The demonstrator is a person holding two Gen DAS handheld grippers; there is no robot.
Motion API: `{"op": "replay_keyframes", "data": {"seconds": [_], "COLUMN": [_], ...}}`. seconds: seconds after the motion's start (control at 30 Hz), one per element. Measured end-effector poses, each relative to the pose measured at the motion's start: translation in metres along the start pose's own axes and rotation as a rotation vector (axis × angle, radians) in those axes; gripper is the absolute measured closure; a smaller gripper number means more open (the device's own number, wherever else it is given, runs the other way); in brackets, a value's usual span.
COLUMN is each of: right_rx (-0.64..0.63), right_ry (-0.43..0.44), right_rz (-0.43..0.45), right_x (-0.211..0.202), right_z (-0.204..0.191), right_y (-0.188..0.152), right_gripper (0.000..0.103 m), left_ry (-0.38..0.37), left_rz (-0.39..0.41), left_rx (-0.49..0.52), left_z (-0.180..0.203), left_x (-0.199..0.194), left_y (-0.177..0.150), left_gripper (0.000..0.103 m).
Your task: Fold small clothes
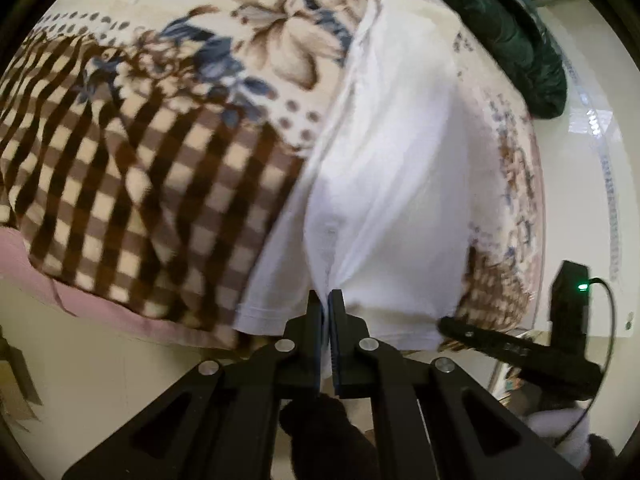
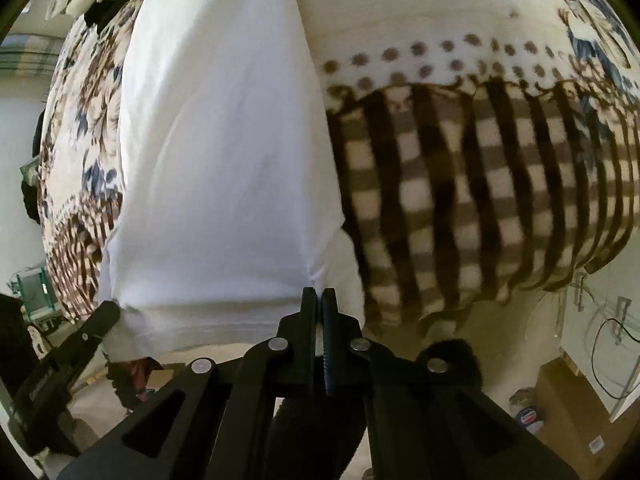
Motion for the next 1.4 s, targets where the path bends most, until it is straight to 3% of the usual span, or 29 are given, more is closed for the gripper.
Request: {"op": "replay_keyframes", "data": {"seconds": [0.07,0.17,0.3,0.33,0.4,0.43,0.47,0.63,0.73,0.87,1.03,1.07,1.1,1.23,1.3,1.37,1.4], "right_rx": [0.002,0.022,0.058,0.058,0.073,0.082,0.086,0.119,0.126,0.129,0.132,0.134,0.135,0.142,0.149,0.158,0.158], "right_ry": [-0.035,-0.052,0.019,0.030,0.053,0.062,0.066,0.084,0.076,0.076,0.070,0.070,0.070,0.071,0.078,0.088,0.090], "right_rz": [-0.002,-0.023,-0.057,-0.054,-0.038,-0.028,-0.020,-0.027,-0.017,-0.006,-0.005,-0.004,-0.003,0.001,0.000,-0.002,-0.001], "right_x": [0.008,0.022,0.019,0.014,0.005,0.002,0.001,0.012,0.025,0.028,0.033,0.033,0.032,0.032,0.031,0.029,0.028], "right_z": [-0.002,0.005,0.012,0.017,0.025,0.028,0.029,0.049,0.037,0.031,0.027,0.028,0.030,0.028,0.031,0.032,0.035], "right_y": [-0.002,-0.001,-0.001,-0.001,-0.004,-0.004,-0.004,0.008,0.011,0.015,0.019,0.019,0.019,0.019,0.018,0.017,0.017], "right_gripper": [0.100,0.100,0.099,0.094,0.077,0.063,0.058,0.058,0.058,0.058,0.058,0.058,0.058,0.058,0.058,0.058,0.058], "left_ry": [0.053,0.013,-0.052,-0.066,-0.065,-0.079,-0.091,-0.120,-0.113,-0.094,-0.058,-0.038,-0.026,0.020,-0.019,-0.157,-0.196], "left_rz": [-0.027,-0.055,-0.041,-0.039,-0.036,-0.031,-0.016,0.054,0.082,0.023,0.036,0.048,0.061,0.089,0.093,0.078,0.060], "left_rx": [0.024,-0.020,-0.066,-0.085,-0.120,-0.145,-0.169,-0.142,-0.083,-0.005,0.128,0.160,0.183,0.154,0.103,0.029,0.009], "left_z": [-0.013,-0.033,-0.039,-0.041,-0.047,-0.049,-0.045,-0.032,-0.021,-0.013,0.009,0.011,0.011,-0.004,-0.013,-0.017,-0.016], "left_x": [0.015,0.026,0.015,0.012,0.004,0.001,-0.001,-0.009,0.001,0.038,0.052,0.049,0.045,0.034,0.027,0.022,0.023], "left_y": [0.003,0.008,0.010,0.009,0.008,0.007,0.008,0.047,0.081,0.120,0.138,0.137,0.137,0.146,0.149,0.150,0.149], "left_gripper": [0.101,0.100,0.099,0.098,0.091,0.090,0.090,0.090,0.090,0.090,0.093,0.101,0.101,0.101,0.100,0.097,0.087]}}
Point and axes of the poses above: each gripper's, at about its wrist camera, not at the fingertips, and x roughly the way its jaws point, z to its right, y to its top, the point moved 1 cm from there along x, roughly the way its jaws point, and after that the axes turned 8 degrees about -y, right-handed, at the moved point
